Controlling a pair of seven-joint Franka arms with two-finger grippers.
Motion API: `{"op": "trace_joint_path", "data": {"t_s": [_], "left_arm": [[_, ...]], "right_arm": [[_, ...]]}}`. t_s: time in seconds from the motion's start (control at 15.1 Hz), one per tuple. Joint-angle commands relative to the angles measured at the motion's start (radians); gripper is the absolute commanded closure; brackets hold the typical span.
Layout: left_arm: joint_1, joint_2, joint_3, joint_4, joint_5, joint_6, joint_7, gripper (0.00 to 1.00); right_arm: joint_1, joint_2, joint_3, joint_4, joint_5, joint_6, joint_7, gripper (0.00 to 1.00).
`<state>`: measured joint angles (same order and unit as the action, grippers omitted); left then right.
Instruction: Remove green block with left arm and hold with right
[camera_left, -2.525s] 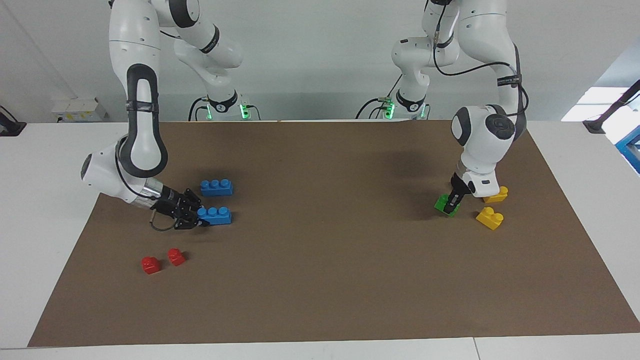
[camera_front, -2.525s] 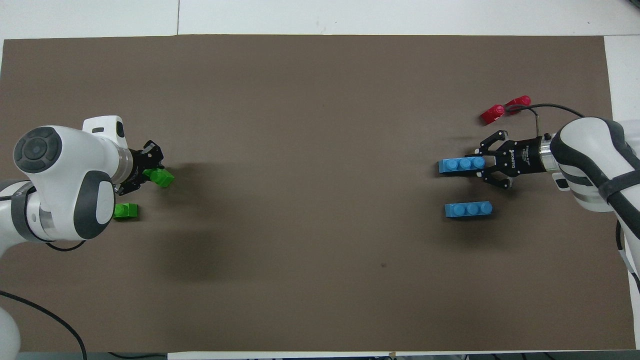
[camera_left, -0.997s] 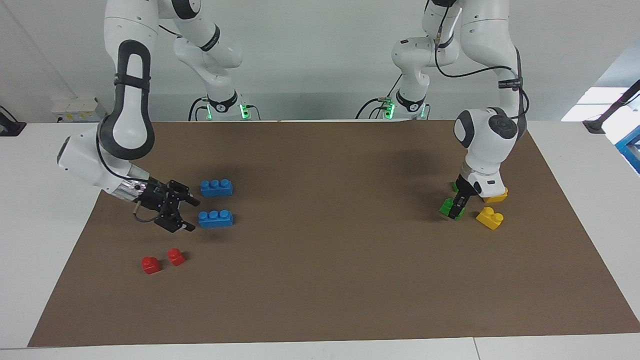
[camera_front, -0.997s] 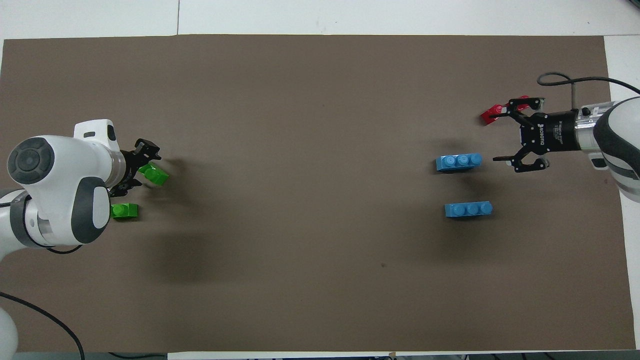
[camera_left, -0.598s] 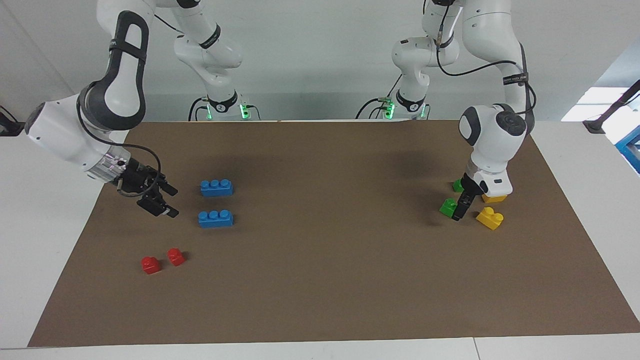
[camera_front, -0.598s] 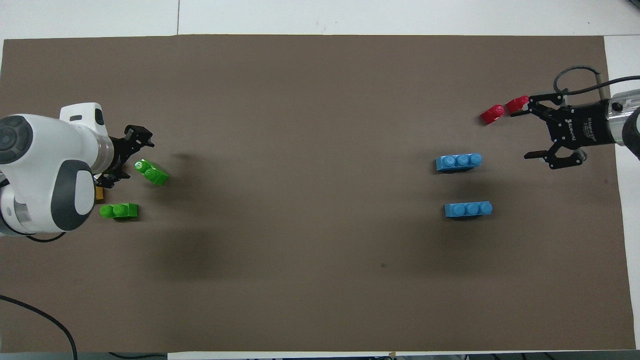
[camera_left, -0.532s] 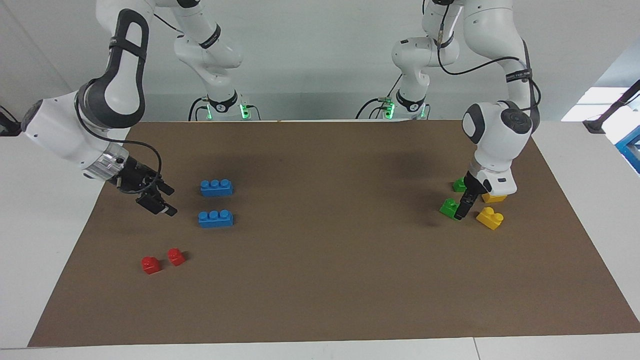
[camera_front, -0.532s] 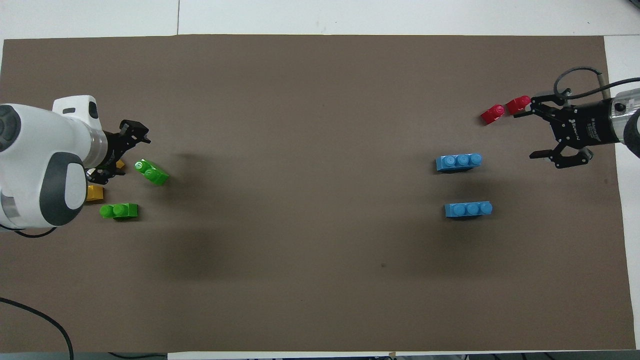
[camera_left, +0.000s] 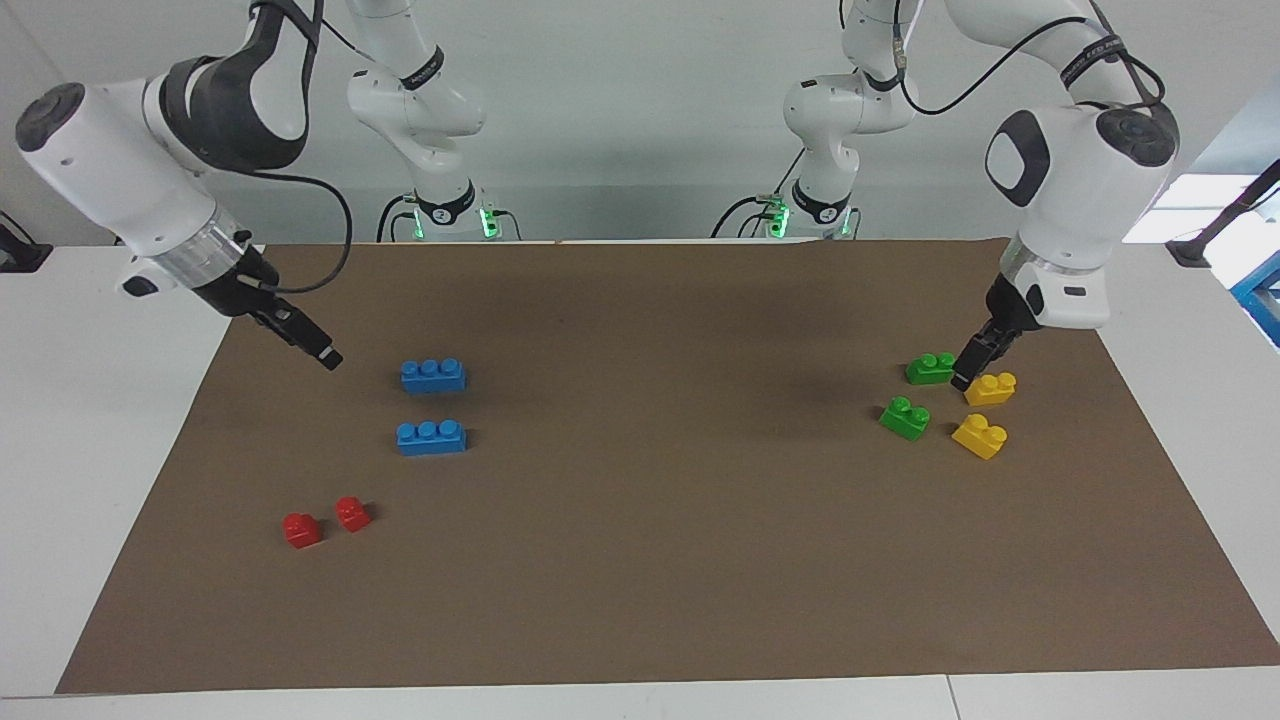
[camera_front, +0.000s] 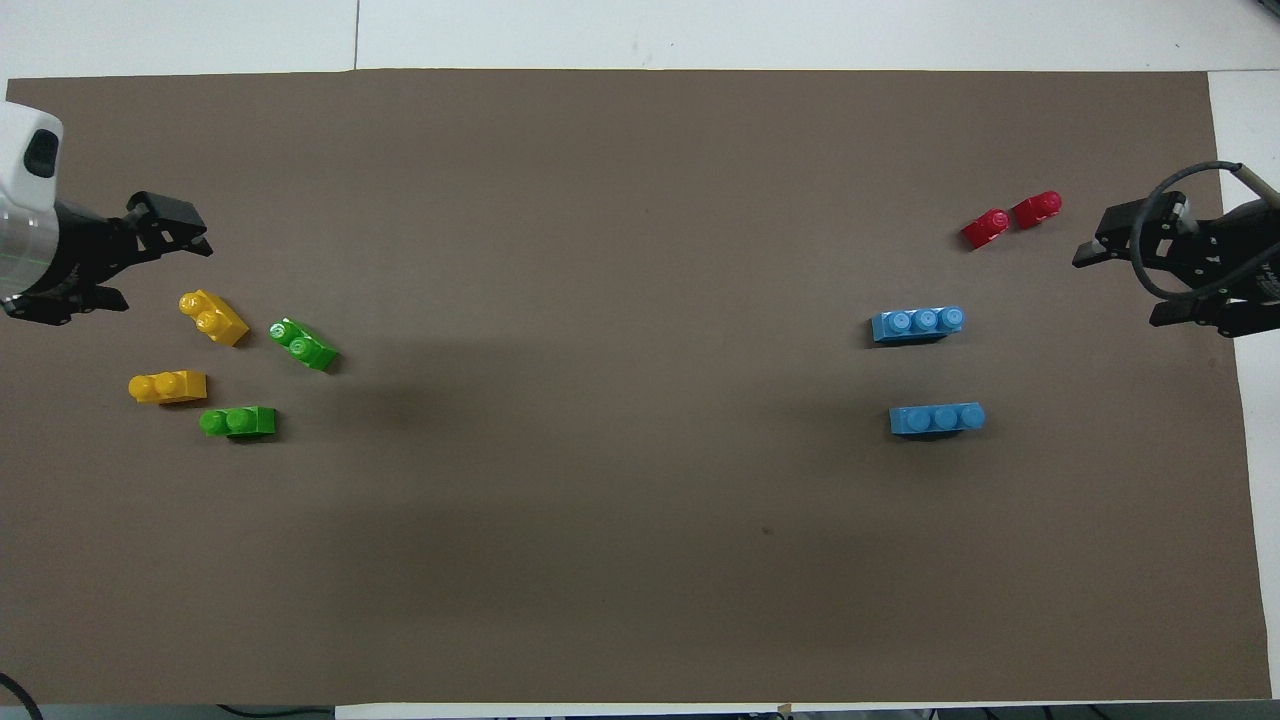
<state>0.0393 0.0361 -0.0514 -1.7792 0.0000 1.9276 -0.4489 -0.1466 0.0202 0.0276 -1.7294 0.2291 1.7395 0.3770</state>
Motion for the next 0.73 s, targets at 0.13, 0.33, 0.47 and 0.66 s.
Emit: {"op": "trace_joint_path", "data": {"t_s": [0.13,0.33,0.47,0.66], "left_arm": [[0.030,-0.074,0.001,0.065,-0.008,-0.185,0.329,0.00],[0.024,-0.071,0.001,0.151,-0.005,-0.306,0.409,0.00],[0.022,-0.067,0.001,0.194,-0.003,-0.366,0.447,0.00],[0.019,-0.064,-0.002,0.213,-0.002,-0.413,0.458,0.00]], "right_arm": [[0.054,-0.029,0.003,0.048,-0.065,-0.077,-0.105,0.00],[0.111,-0.039,0.003,0.083,-0.155,-0.078,-0.176,0.00],[0.113,-0.042,0.003,0.100,-0.159,-0.080,-0.239,0.00],[0.111,-0.040,0.003,0.128,-0.175,-0.092,-0.316,0.00]]}}
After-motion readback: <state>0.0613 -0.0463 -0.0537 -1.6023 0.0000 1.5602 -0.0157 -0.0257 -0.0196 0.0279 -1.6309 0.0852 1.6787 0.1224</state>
